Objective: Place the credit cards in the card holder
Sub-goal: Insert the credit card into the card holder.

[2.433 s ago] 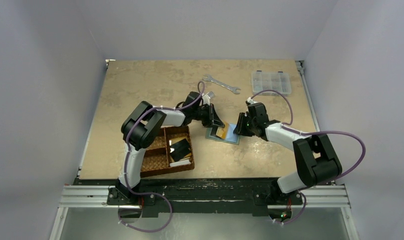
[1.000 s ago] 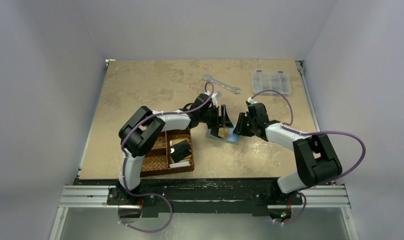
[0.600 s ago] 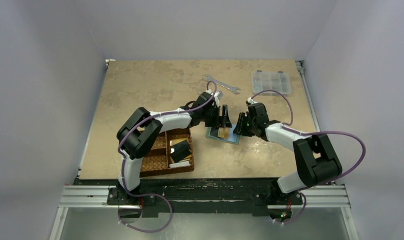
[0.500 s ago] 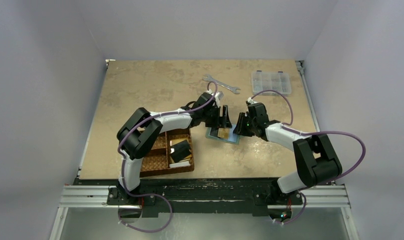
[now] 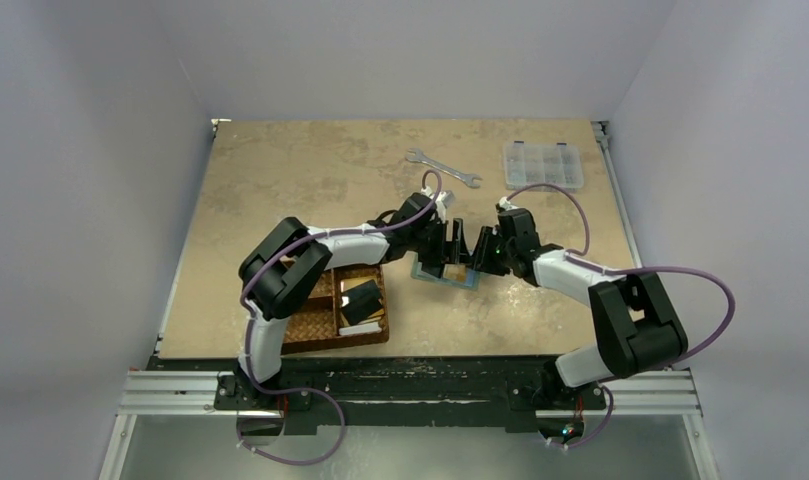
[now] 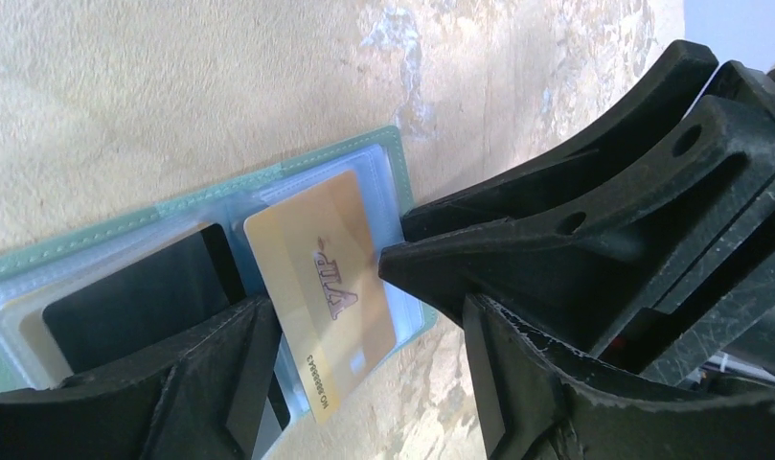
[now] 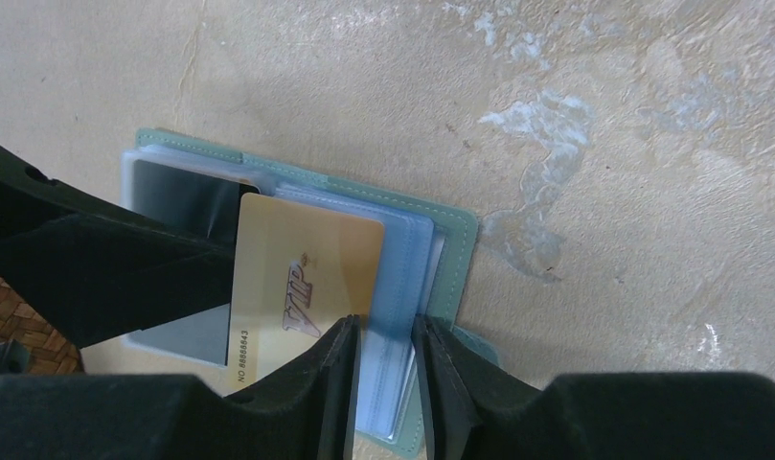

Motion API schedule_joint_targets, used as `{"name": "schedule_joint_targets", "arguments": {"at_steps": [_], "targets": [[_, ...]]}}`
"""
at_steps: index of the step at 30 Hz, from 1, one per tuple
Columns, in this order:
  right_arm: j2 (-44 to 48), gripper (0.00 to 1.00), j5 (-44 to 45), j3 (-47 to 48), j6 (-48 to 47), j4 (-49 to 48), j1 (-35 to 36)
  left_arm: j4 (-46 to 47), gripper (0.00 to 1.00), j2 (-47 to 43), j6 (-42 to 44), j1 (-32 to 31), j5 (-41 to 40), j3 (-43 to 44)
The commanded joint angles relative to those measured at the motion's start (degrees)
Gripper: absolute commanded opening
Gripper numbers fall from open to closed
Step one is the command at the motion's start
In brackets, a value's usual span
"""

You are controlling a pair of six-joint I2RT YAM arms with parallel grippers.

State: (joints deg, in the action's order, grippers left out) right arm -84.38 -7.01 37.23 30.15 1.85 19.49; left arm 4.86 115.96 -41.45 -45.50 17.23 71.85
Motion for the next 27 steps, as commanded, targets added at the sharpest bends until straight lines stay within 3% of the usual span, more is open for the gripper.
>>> {"name": "schedule_joint_targets", "arguments": {"at_steps": [1,5,12,22,27], "targets": [[1.13,0.38,0.63,-2.63,2.69,3.50,-0.55,0.38,0.74,-5.46,0.15,1.37,1.30,-2.91],[0.35,0.39,-0.62,-2.23,1.91,4.02,-1.46,-2.76,0.76,-7.83,2.69,1.46,-0.48,-2.30],[-0.43,0.39,-4.31,-2.17,1.19,2.70,-1.47,0.73,0.73,-3.91,1.03,0.32,2.24,-2.27],[-0.60,0.39,-4.66,-2.39,0.70,2.23,-1.47,-0.42,0.73,-3.23,1.98,-1.91,-7.42,-3.96],[-1.22,0.39,-5.16,-2.65,0.61,1.59,-1.47,5.69,0.72,-0.49,-1.30,-2.57,-0.59,-4.62]]}}
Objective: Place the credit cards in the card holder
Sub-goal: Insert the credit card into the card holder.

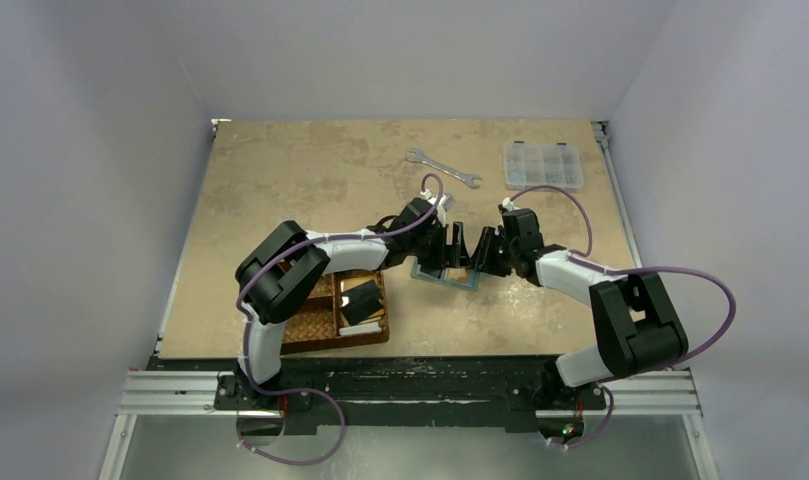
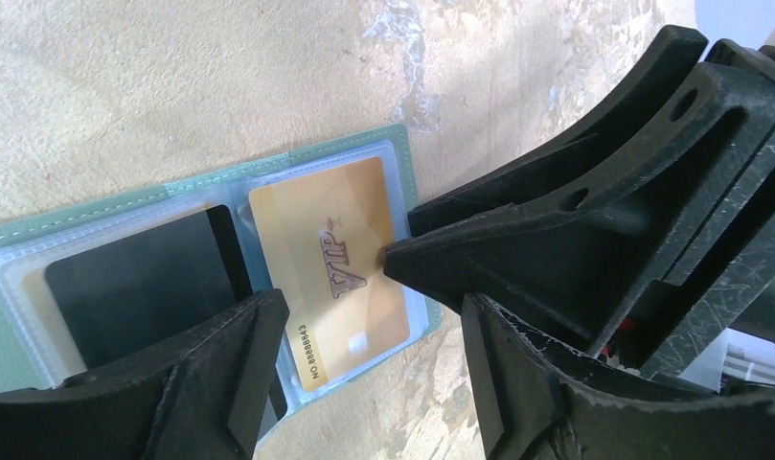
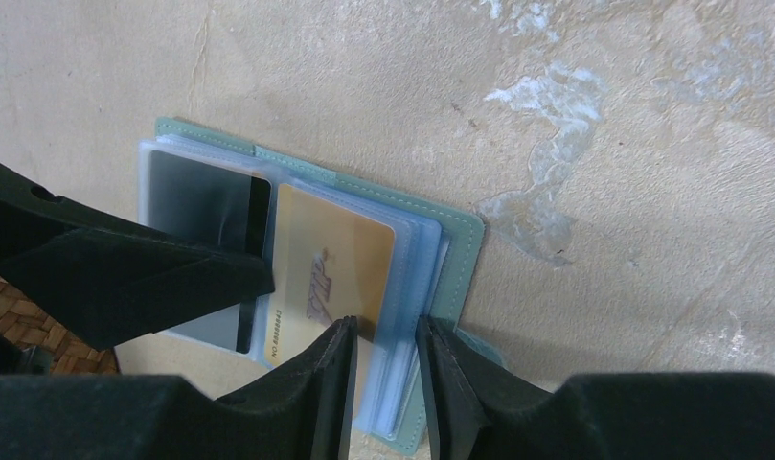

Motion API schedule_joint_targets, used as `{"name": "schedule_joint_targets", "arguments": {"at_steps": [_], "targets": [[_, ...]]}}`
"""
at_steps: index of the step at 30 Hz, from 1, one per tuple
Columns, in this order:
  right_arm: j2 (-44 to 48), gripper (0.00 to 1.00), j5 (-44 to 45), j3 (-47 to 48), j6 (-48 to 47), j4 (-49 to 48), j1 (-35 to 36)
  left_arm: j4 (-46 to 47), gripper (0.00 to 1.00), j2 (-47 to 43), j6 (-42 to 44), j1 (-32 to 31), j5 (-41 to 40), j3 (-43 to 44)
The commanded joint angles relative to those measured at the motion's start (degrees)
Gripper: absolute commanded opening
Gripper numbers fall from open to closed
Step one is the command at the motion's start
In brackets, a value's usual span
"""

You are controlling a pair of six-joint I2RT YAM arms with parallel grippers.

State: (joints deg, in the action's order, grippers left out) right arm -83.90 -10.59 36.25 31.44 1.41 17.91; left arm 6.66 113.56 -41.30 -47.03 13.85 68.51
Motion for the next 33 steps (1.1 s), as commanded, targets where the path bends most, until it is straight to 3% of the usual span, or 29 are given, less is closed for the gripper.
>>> {"name": "schedule_joint_targets", "arguments": {"at_steps": [1,8,16,23,33], "targets": [[-1.78,0.39,-1.69,-1.65,-0.62,1.89,0.08,5.12,0.72,2.28,-1.96,-1.20,3.86,-1.13],[0.64,0.40,-0.05,-1.63,-0.68,3.46,0.11,8.81,0.72,-0.13,-3.10,-1.14,9.22,-1.81],[6.09,0.53,2.63,-0.22,-1.03,9.30,0.06,-8.53,0.75,-10.74,8.08,1.17,4.10,1.12],[12.71,0.69,5.84,2.74,-0.79,15.24,0.11,-19.15,0.76,-11.50,14.82,1.48,-4.09,3.21],[6.80,0.62,2.84,2.54,-1.62,12.66,0.07,-21.31,0.85,-6.00,15.49,4.99,-6.46,4.83]]}}
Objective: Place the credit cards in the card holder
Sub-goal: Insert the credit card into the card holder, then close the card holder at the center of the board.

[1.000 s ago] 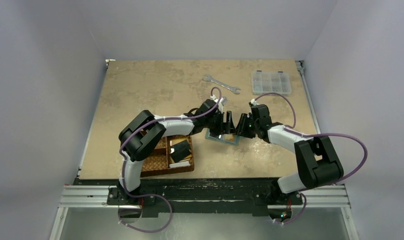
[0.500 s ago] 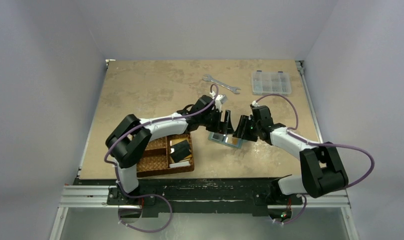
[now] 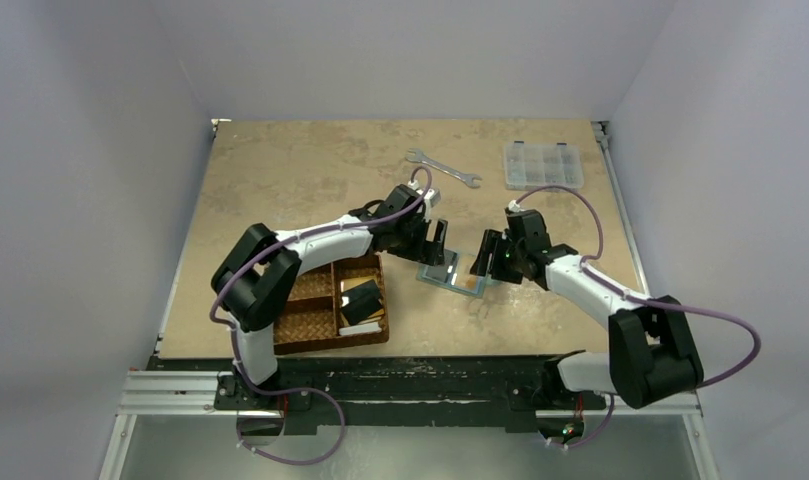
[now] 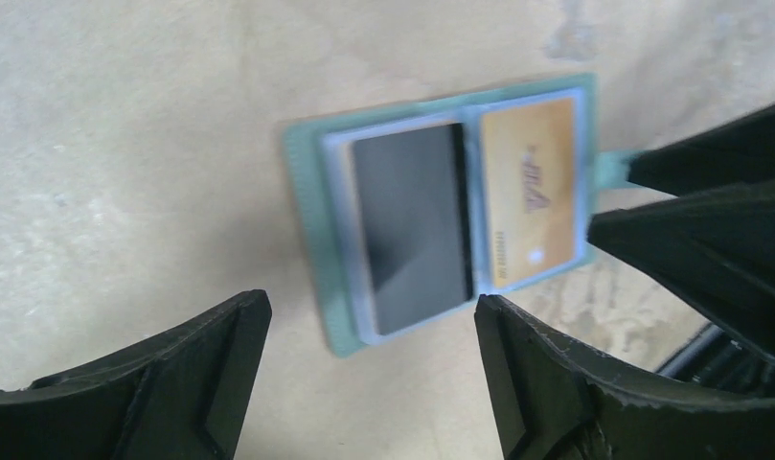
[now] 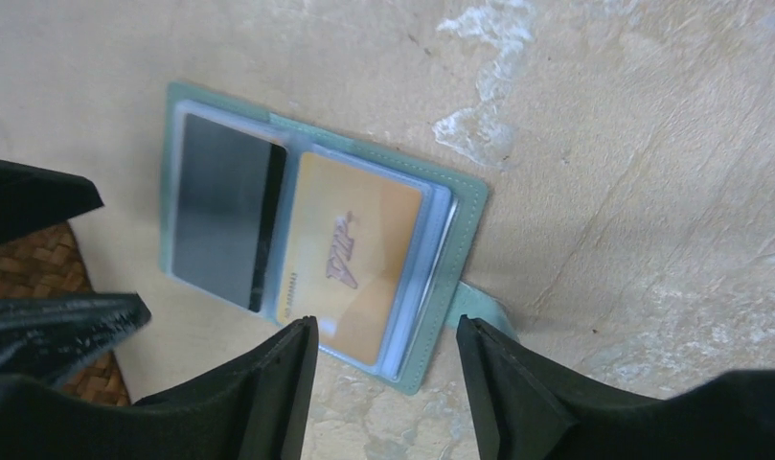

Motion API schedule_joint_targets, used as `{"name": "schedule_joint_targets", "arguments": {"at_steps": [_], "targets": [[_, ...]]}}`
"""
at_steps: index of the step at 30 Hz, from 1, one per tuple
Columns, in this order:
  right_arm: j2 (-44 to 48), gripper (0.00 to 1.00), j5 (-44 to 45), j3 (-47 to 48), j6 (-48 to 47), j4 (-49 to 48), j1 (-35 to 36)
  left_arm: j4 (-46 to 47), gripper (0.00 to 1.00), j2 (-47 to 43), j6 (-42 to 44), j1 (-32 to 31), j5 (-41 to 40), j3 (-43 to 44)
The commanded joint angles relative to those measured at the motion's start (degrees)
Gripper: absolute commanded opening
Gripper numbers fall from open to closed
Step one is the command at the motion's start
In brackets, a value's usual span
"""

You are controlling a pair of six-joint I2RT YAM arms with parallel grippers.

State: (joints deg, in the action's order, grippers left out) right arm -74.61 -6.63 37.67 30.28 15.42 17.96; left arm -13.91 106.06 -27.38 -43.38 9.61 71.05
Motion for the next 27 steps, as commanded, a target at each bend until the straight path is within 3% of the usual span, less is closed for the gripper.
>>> {"name": "schedule_joint_targets", "arguments": {"at_steps": [1,4,8,15,19,27], "targets": [[-3.14,0.62,-0.77,1.02,-0.15,-1.51,0.06,-0.47,0.86,2.09,1.66,1.34,-2.67,2.43],[-4.89,0.63,-0.52,0.47,-0.15,-2.39,0.01,-1.60,0.90,4.94,2.31,1.40,-2.51,4.13],[-6.87,0.63,-2.41,-0.26,0.04,-4.80,0.06,1.87,0.90,8.80,0.54,1.44,4.71,4.26],[-9.71,0.63,-6.10,-0.58,-1.76,-8.17,0.06,23.15,0.77,6.25,-12.59,4.45,24.05,-4.77],[-10.48,0.63,-12.73,-0.48,-0.77,-11.92,0.30,29.40,0.76,0.36,-17.24,5.75,25.81,-8.03],[-10.42,0.63,-14.30,1.04,0.50,-12.02,2.40,45.14,0.75,-3.09,-29.93,5.37,29.15,-12.41]]}}
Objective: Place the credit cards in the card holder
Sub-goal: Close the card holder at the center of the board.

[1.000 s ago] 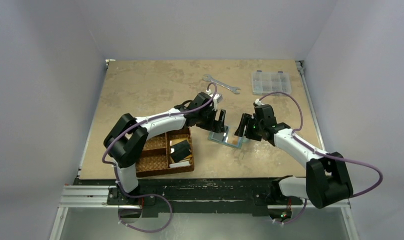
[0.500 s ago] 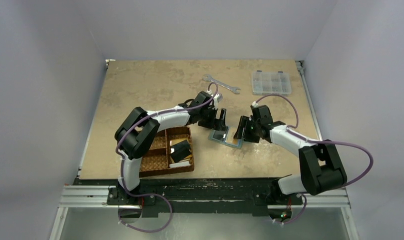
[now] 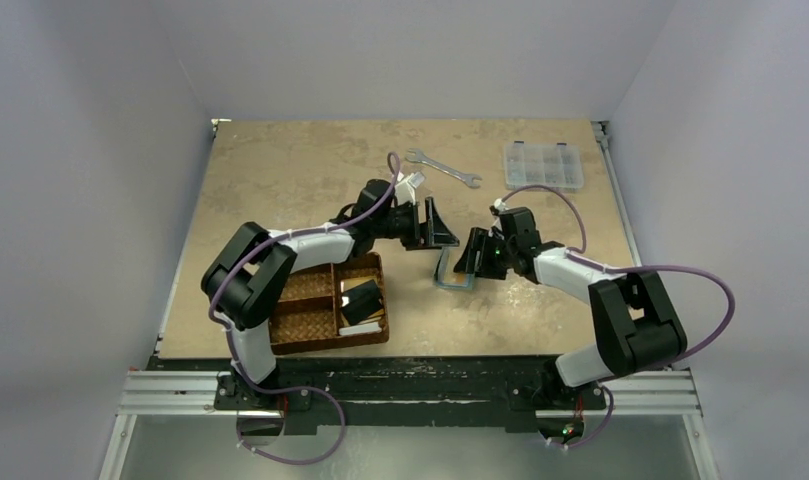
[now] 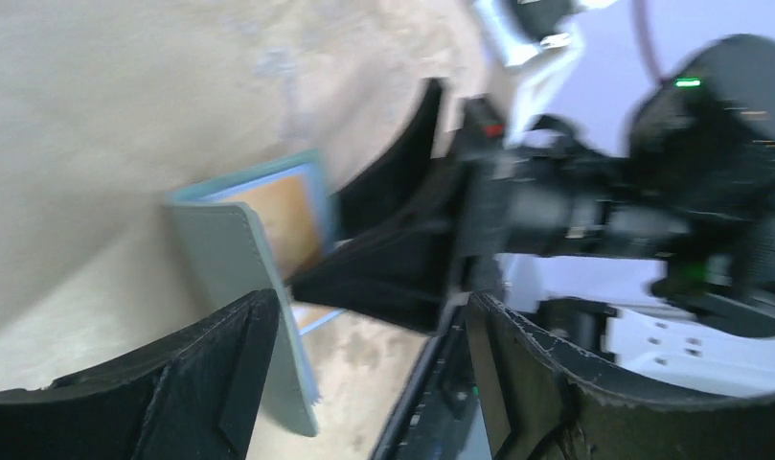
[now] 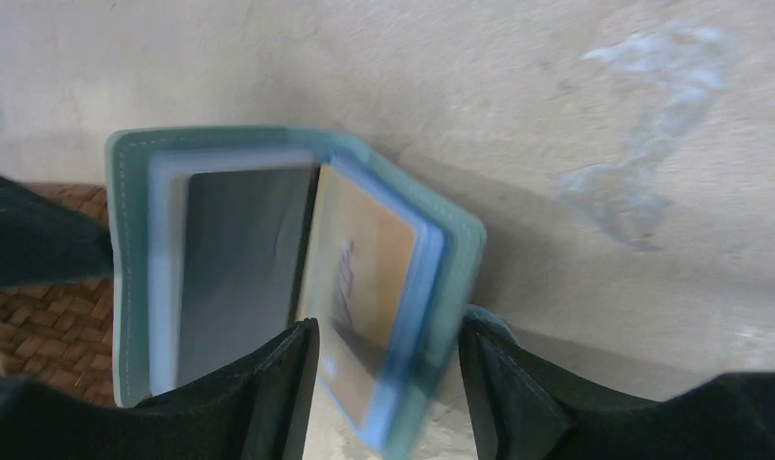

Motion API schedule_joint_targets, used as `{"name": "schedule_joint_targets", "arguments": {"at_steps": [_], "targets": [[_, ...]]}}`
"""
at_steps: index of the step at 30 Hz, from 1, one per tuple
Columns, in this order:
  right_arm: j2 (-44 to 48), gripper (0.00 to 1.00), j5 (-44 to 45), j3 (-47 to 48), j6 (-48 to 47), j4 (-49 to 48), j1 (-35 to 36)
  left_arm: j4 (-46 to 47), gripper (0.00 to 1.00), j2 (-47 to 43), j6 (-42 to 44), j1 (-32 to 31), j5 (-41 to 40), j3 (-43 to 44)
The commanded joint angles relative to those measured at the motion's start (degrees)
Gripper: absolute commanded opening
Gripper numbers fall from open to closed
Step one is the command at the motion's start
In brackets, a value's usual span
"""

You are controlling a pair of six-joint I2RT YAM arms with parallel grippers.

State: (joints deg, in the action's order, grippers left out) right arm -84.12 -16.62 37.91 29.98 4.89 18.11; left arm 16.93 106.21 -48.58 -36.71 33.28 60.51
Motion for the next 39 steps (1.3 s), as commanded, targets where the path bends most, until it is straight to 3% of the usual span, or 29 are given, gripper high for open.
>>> {"name": "schedule_joint_targets", "arguments": {"at_steps": [1,3,6,10,13,17,21,27,32,39], "targets": [[-0.77,0.63,-4.13,0.91,0.89,-1.04,2.46,16.05,0.75,-3.17,-9.84,-1.61,5.48,-2.27],[-0.13,0.63,-2.61,1.48,0.81,1.00,2.53,17.69,0.75,-2.72,-11.03,-2.53,5.42,-2.29],[3.01,0.64,7.05,3.51,0.48,9.31,2.54,18.19,0.75,-1.29,-11.46,-4.21,5.04,-1.41],[9.82,0.73,17.68,3.19,4.31,16.66,1.99,22.25,0.74,0.74,-13.50,-5.06,5.59,-1.96],[12.23,0.73,16.74,3.16,3.61,16.86,1.78,19.33,0.75,0.01,-10.75,-4.92,5.59,-0.60],[12.97,0.71,9.48,3.81,-0.55,14.79,1.84,-8.42,0.84,-4.30,8.25,-4.41,-4.65,7.01],[10.64,0.55,2.38,3.73,-2.24,10.31,1.92,-26.88,0.91,-6.93,20.93,-3.92,-16.07,11.57],[4.70,0.39,1.25,4.72,-1.91,8.33,1.84,-32.37,0.92,-2.55,26.32,-2.54,-19.80,14.29],[2.75,0.40,4.39,4.11,-2.51,7.70,1.84,-32.53,0.92,2.97,26.47,-2.40,-20.43,15.90],[0.49,0.42,3.26,3.30,-2.64,5.75,1.80,-26.01,0.92,3.72,21.45,-2.32,-12.13,12.81]]}}
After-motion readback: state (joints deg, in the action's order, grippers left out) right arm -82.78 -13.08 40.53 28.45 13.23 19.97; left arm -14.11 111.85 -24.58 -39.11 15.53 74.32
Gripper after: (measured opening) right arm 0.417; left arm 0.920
